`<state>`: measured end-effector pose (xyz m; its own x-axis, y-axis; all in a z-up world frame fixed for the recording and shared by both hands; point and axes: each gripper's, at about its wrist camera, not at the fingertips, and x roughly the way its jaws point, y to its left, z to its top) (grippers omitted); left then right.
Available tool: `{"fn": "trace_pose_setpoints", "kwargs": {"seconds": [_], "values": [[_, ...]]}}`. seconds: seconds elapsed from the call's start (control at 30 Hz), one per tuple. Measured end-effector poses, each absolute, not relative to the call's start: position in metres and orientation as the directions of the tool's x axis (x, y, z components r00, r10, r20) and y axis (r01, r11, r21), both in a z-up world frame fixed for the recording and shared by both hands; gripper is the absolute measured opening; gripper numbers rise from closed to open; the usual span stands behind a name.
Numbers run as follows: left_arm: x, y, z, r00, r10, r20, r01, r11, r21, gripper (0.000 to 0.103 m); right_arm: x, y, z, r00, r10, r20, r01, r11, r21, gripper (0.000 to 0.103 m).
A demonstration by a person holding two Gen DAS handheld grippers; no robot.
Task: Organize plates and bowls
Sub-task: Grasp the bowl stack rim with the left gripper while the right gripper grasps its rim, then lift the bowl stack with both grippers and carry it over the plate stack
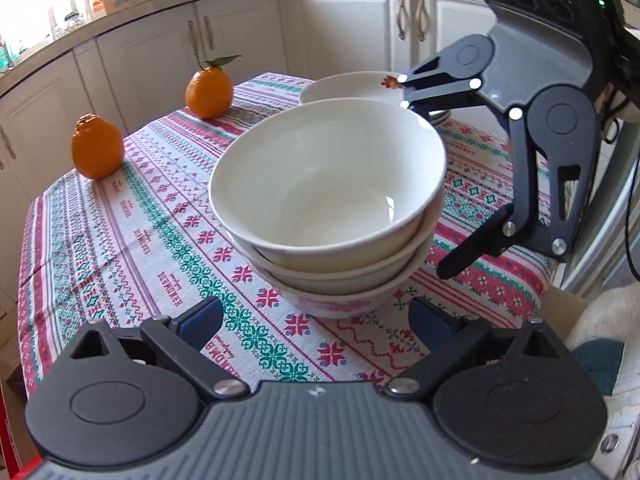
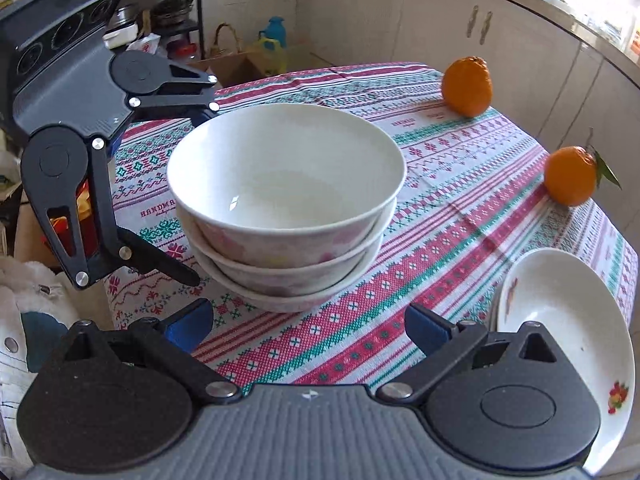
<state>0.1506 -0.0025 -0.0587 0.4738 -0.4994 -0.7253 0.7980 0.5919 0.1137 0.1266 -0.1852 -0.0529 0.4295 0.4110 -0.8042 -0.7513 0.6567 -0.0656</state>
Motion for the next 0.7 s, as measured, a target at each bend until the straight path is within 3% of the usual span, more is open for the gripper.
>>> {"fn": "trace_pose_setpoints", "kwargs": {"seconds": [0.33, 0.7], "values": [[0.17, -0.002, -0.056, 0.348, -0.587, -0.731, 0.889, 0.453, 0.06, 0.094, 0.142, -0.174, -0.051, 0.35, 0.47, -0.811, -0.838, 0.544, -0.046, 0.099], [0.181, -0.008, -0.055, 0.278, -0.6, -0.75, 0.93, 0.364, 0.054, 0.089, 0.149, -0.171, -0.044, 0.288, 0.493, -0.821, -0.871, 0.491, -0.011, 0.093]]}}
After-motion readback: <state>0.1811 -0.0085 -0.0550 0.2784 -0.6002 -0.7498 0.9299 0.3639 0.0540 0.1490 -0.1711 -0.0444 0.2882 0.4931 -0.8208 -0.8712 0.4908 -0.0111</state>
